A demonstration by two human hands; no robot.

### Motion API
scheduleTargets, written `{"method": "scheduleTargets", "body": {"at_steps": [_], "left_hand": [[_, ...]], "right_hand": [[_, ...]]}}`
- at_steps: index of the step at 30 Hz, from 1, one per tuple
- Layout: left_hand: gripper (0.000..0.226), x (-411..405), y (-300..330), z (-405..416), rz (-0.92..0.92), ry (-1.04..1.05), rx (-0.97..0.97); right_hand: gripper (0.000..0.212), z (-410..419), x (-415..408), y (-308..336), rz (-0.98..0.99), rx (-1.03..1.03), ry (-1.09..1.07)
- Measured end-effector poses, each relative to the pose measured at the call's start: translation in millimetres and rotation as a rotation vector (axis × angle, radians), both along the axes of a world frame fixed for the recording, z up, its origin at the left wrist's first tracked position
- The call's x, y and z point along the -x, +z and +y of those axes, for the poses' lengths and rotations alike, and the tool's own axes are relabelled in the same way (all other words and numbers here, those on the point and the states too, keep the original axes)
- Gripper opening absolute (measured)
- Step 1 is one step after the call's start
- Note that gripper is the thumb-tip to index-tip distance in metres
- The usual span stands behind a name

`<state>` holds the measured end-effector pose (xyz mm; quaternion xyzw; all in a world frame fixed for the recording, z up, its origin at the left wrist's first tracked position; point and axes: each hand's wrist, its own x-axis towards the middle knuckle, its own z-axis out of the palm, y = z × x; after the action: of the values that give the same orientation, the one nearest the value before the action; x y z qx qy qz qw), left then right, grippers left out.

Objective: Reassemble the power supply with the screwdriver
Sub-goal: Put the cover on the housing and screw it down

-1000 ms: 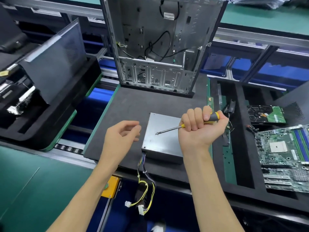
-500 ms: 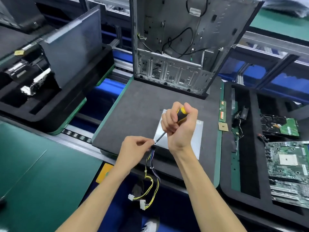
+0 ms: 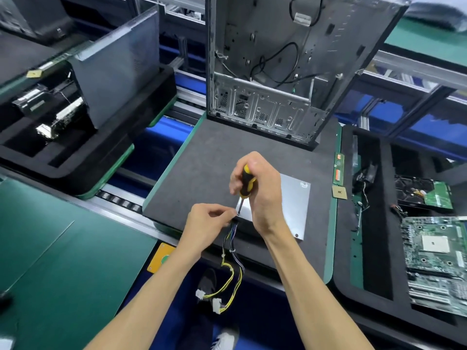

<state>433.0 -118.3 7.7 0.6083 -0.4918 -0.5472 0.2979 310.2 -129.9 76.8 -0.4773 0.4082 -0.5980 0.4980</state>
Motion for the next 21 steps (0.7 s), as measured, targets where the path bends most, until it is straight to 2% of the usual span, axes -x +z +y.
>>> {"method": "scheduleTargets", "body": {"at_steps": [4,8,11,13,15,17,20,21], "left_hand": [[0.010,0.8,0.9,0.4,0.004,-0.003,-0.010],[0.010,1.5,1.8,1.8,0.022,0.011,-0.017],[0.009,2.2,2.0,2.3,0.028,0.019,-0.029],[0.009,2.4,1.9,3.0,0.035,0.022,-0.033],[0.011,2.5,2.1,3.9,0.056,0.027,-0.034],[0.014,2.1,1.8,5.0,0.077,0.035,-0.041],[0.014,1.9,0.8,7.2,0.097,0.049,-0.054],[0.014,2.1,0.6,7.6,0.098,0.052,-0.056]], "right_hand": [[0.016,-0.1,-0.2,6.1,0.026,-0.021,0.010],[0.031,0.4,3.3,5.5,0.095,-0.021,0.039],[0.037,3.5,5.7,5.3,0.029,-0.079,0.069],[0.028,6.9,5.9,5.8,0.037,-0.081,0.051],[0.007,9.3,7.0,5.4,0.049,-0.053,0.031],[0.017,11.7,6.6,5.5,0.074,-0.027,0.021],[0.014,13.4,7.0,5.8,0.116,-0.020,0.031],[0.021,13.4,6.8,6.3,0.109,-0.029,0.030]]}}
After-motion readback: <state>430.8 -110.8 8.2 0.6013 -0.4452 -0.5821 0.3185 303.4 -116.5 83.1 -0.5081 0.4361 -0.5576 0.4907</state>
